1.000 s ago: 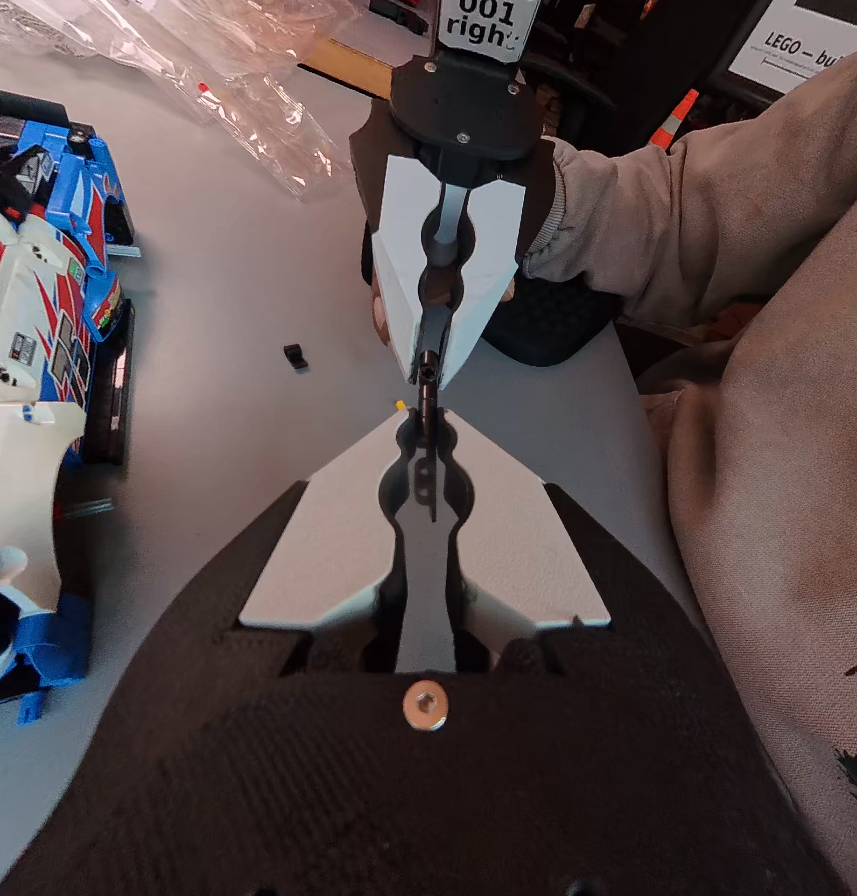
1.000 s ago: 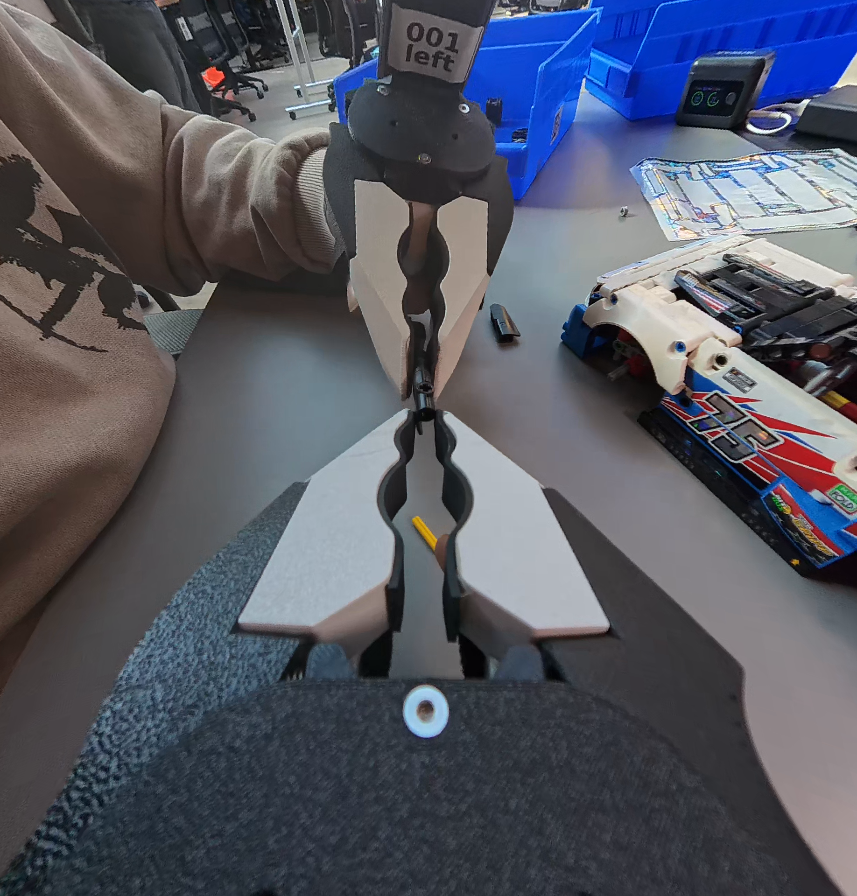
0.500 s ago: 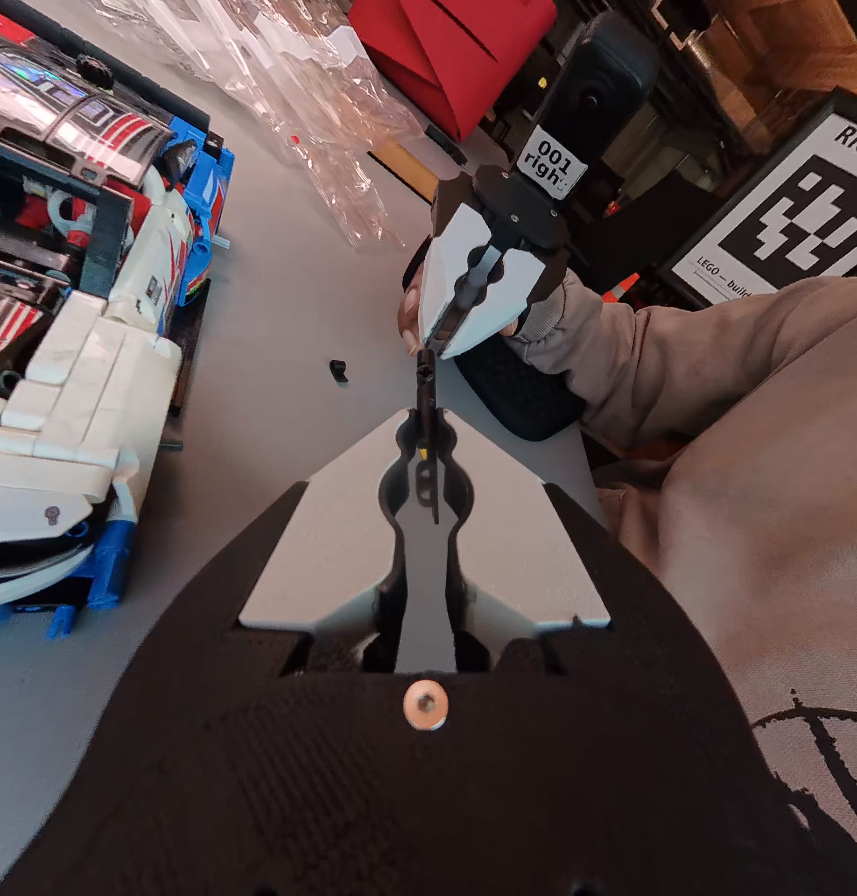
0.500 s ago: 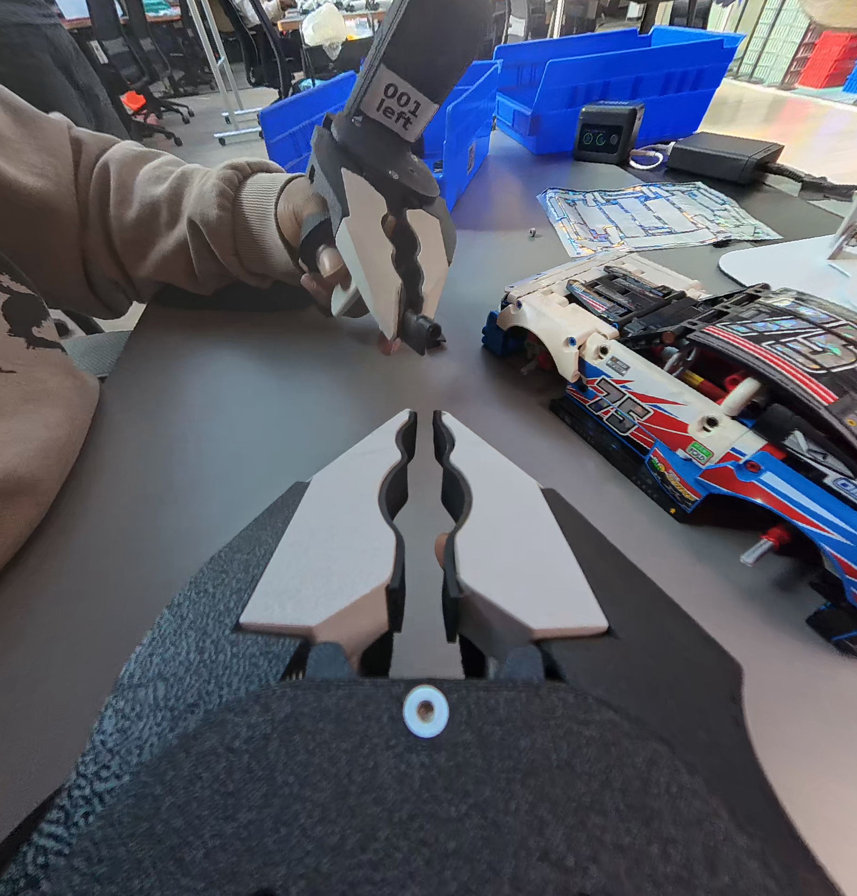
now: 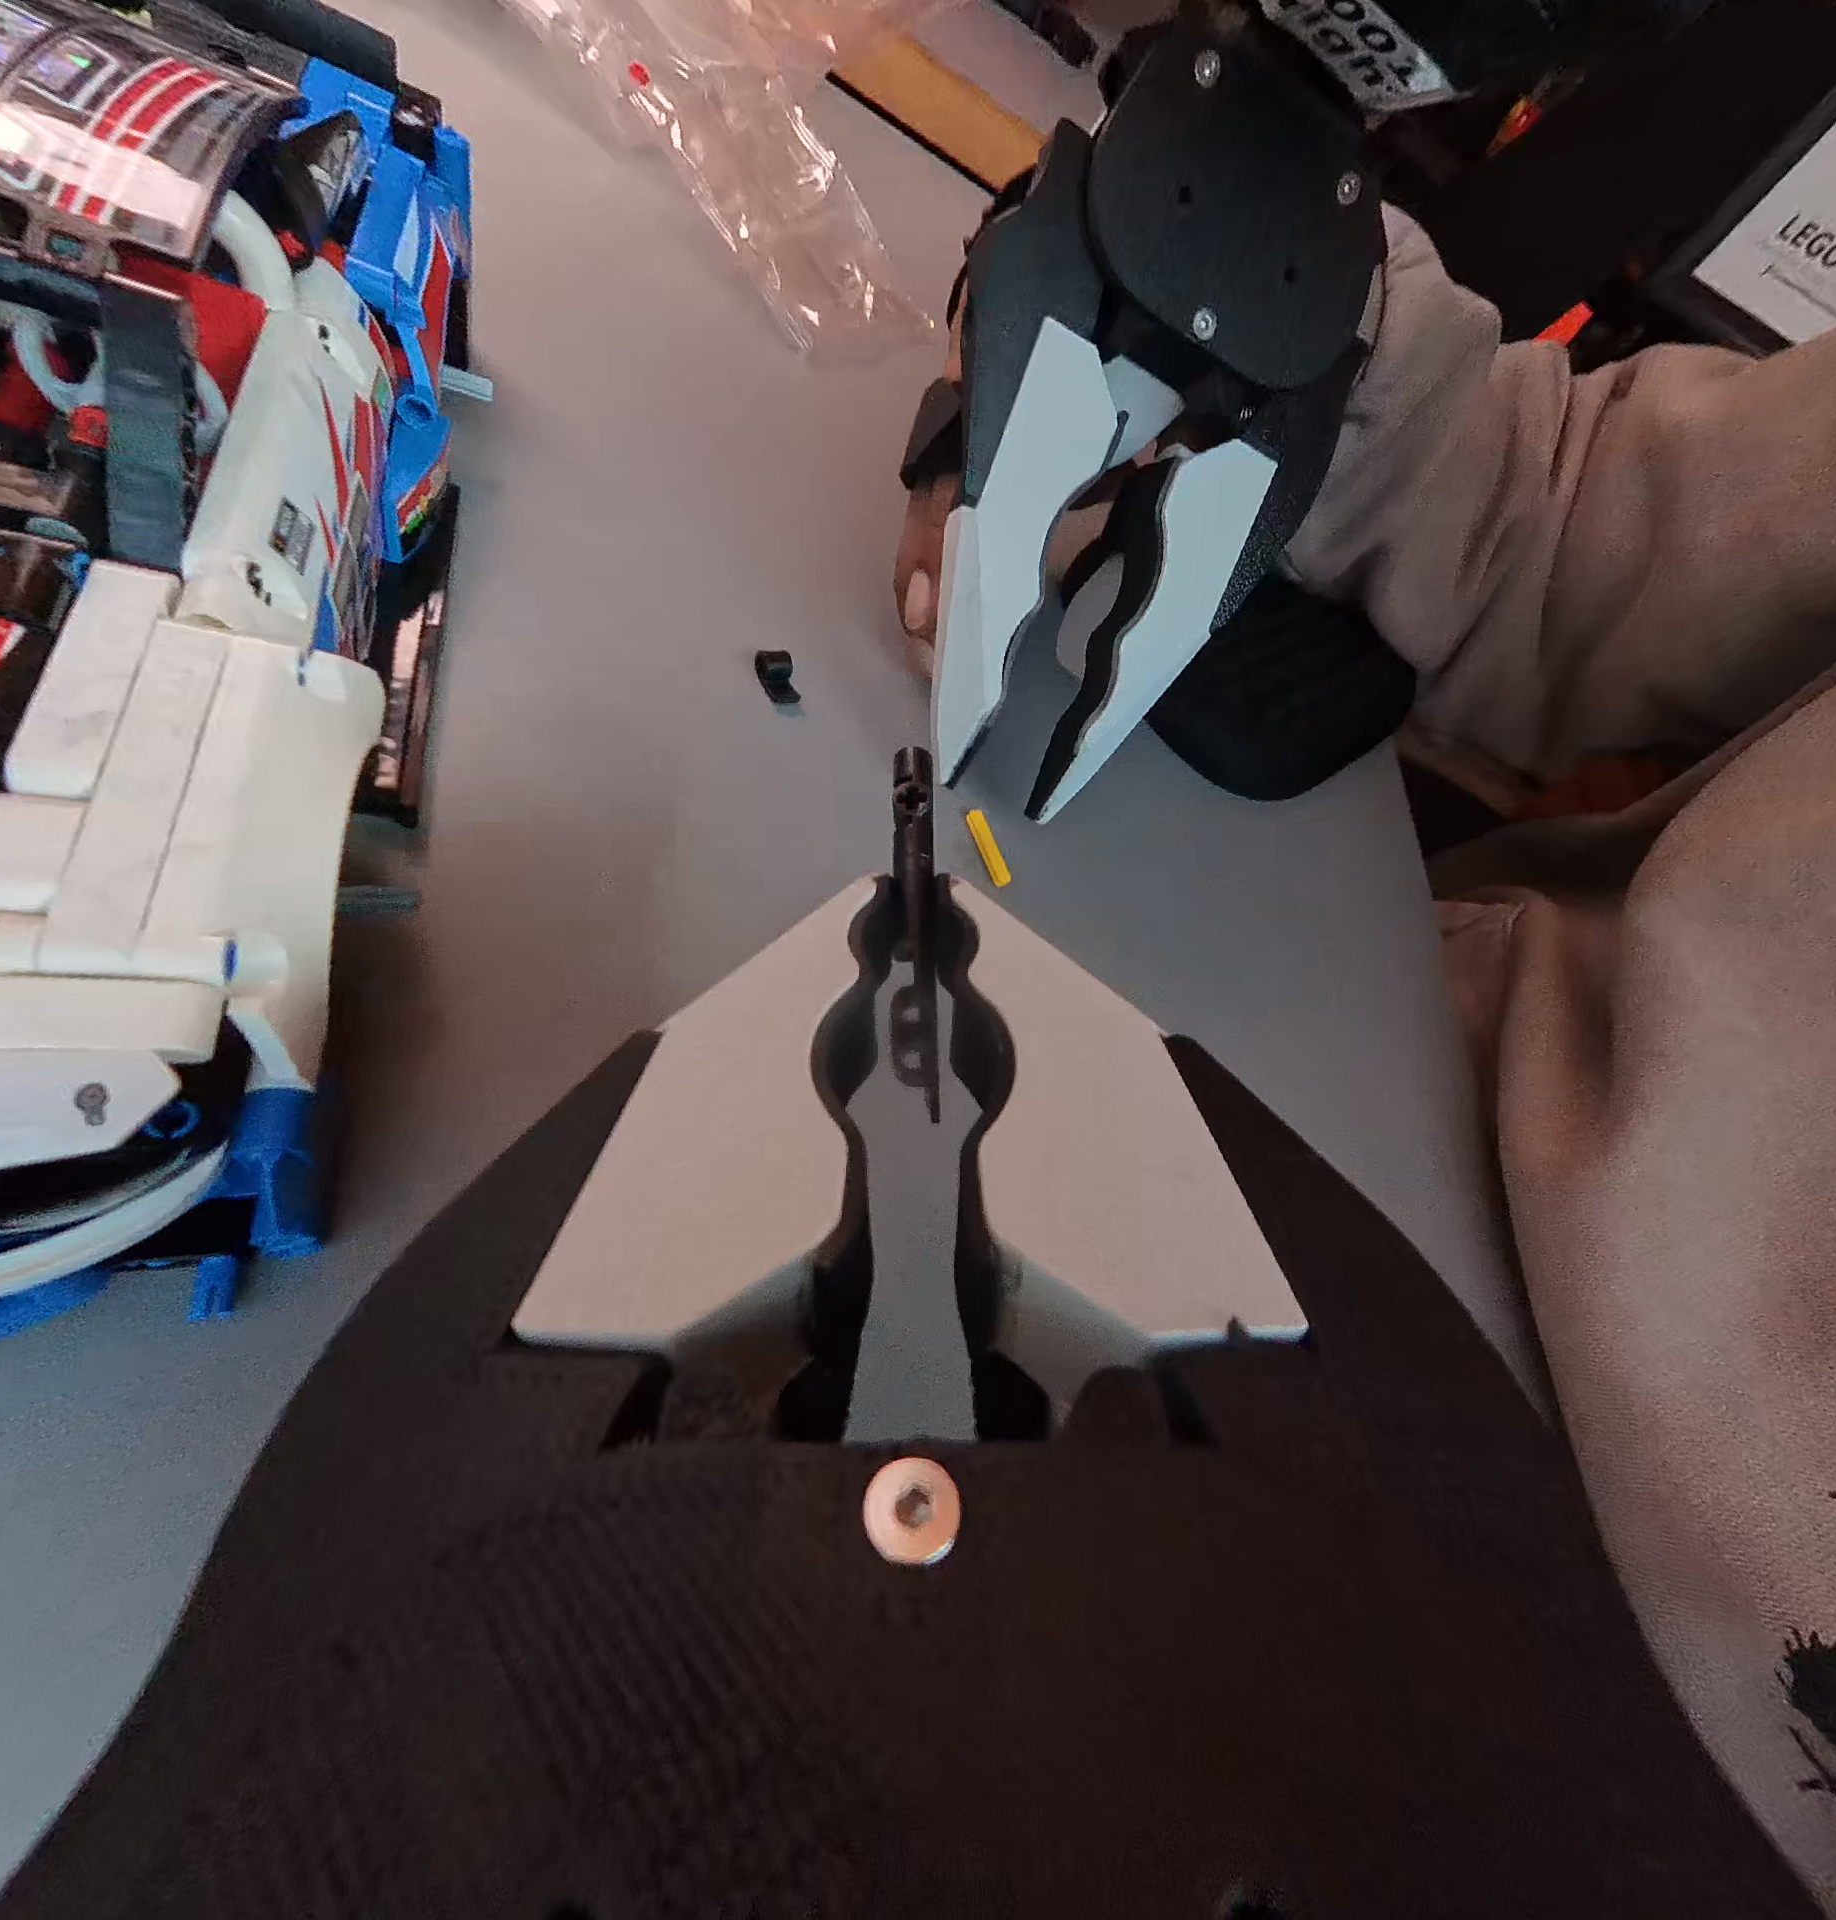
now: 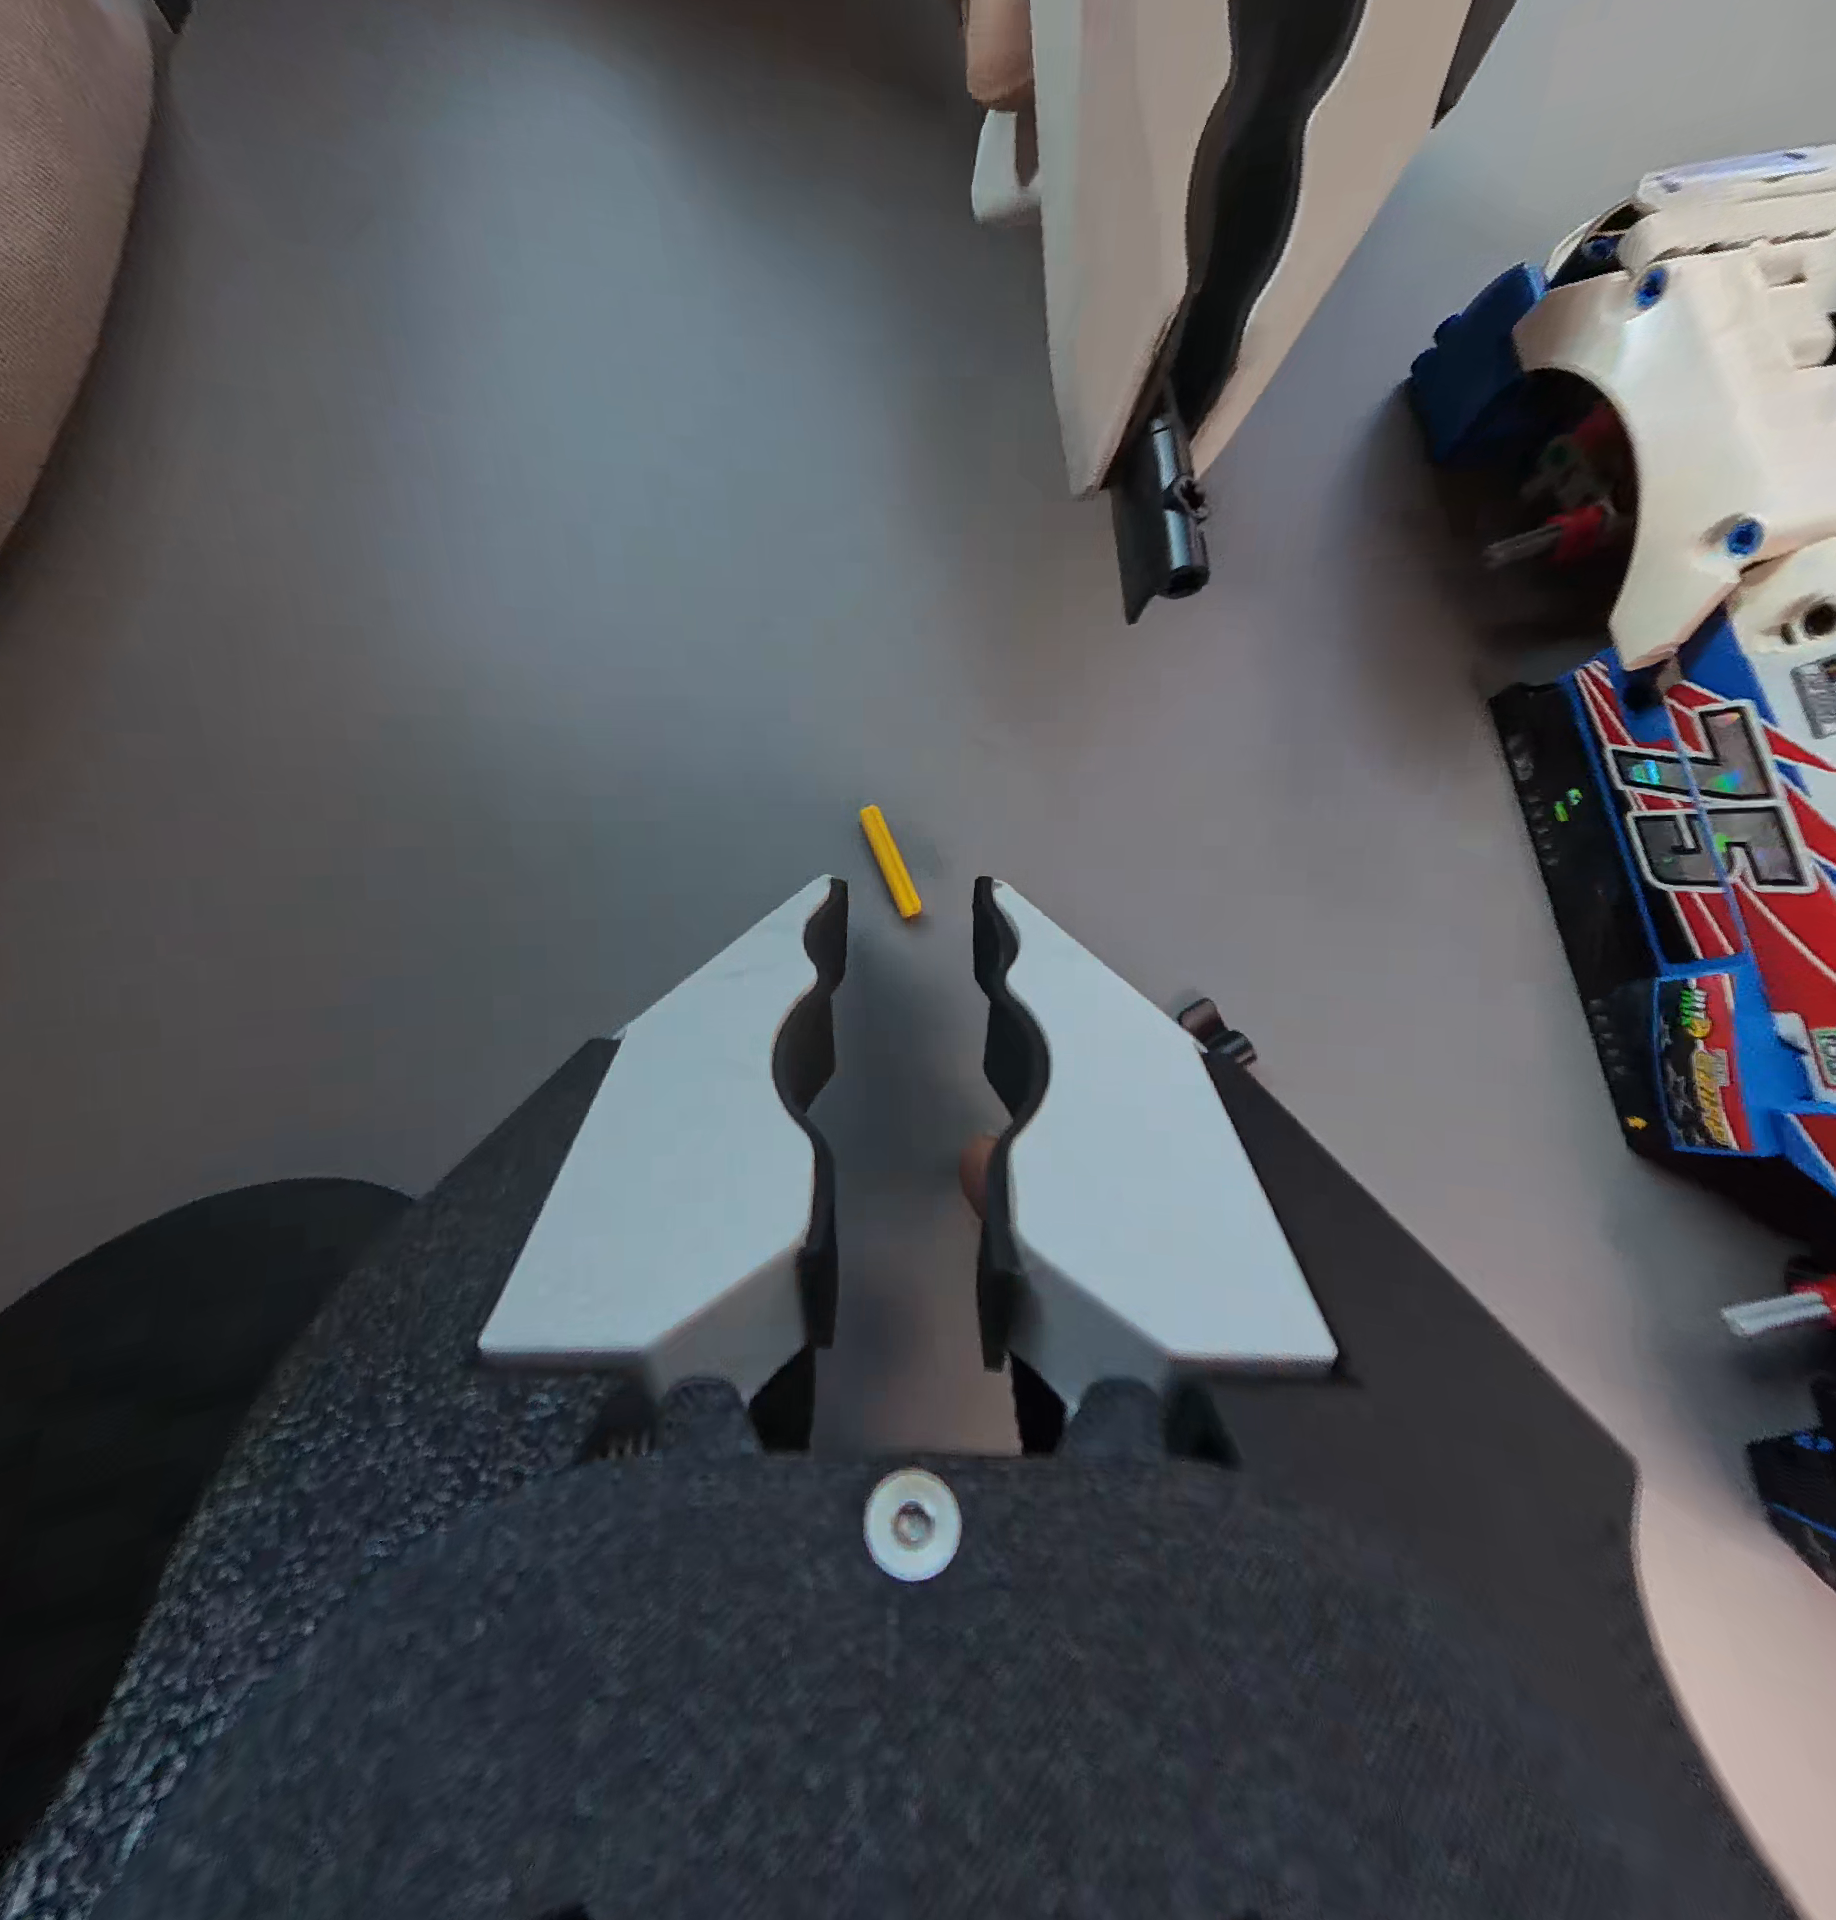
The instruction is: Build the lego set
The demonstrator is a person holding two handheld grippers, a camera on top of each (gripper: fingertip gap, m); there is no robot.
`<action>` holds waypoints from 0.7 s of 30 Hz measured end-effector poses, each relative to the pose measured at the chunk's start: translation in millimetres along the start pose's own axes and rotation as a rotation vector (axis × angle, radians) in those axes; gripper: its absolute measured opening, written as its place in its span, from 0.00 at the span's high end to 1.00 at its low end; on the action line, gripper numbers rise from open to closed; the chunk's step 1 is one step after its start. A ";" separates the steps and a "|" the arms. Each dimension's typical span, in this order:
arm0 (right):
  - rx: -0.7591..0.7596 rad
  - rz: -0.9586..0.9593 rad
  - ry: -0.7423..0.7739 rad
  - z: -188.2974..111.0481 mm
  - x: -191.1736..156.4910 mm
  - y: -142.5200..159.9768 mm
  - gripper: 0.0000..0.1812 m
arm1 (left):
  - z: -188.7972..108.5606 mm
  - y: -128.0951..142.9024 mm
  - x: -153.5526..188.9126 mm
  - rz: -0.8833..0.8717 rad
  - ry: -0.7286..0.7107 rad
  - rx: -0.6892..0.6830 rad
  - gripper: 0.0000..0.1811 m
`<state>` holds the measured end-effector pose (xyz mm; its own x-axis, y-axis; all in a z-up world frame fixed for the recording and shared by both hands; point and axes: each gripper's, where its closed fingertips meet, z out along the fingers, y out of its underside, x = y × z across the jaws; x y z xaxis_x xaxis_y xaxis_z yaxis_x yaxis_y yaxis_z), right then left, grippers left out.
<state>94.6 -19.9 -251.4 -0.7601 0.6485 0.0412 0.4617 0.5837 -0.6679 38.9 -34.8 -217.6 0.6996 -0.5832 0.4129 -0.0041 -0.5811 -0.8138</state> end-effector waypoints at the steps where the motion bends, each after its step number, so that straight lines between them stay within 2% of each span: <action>1: -0.016 -0.008 -0.012 2.2 -0.8 0.6 0.88 | 1.5 1.5 1.3 0.015 -0.002 -0.012 0.97; 8: -0.113 -0.053 -0.055 9.6 -3.3 1.2 0.94 | 5.2 9.4 2.8 0.047 -0.007 -0.058 0.98; 11: -0.113 -0.051 -0.055 12.5 -5.6 -1.5 0.99 | 5.5 10.0 3.8 0.044 -0.002 -0.061 0.98; 14: -0.107 -0.048 -0.043 13.5 -5.7 -2.6 0.99 | 7.4 12.6 5.2 0.048 0.005 -0.074 0.98; 17: -0.044 -0.054 0.005 16.4 -1.6 -8.2 0.99 | 9.3 16.0 7.0 0.057 0.010 -0.092 0.97; 21: 0.089 -0.125 0.164 8.7 12.0 -24.1 0.99 | 9.3 17.2 8.7 0.020 0.022 -0.102 0.97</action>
<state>70.4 -30.5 -241.3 -0.7208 0.6488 0.2437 0.3205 0.6238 -0.7129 51.6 -44.6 -231.8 0.6829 -0.6070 0.4066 -0.0914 -0.6231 -0.7768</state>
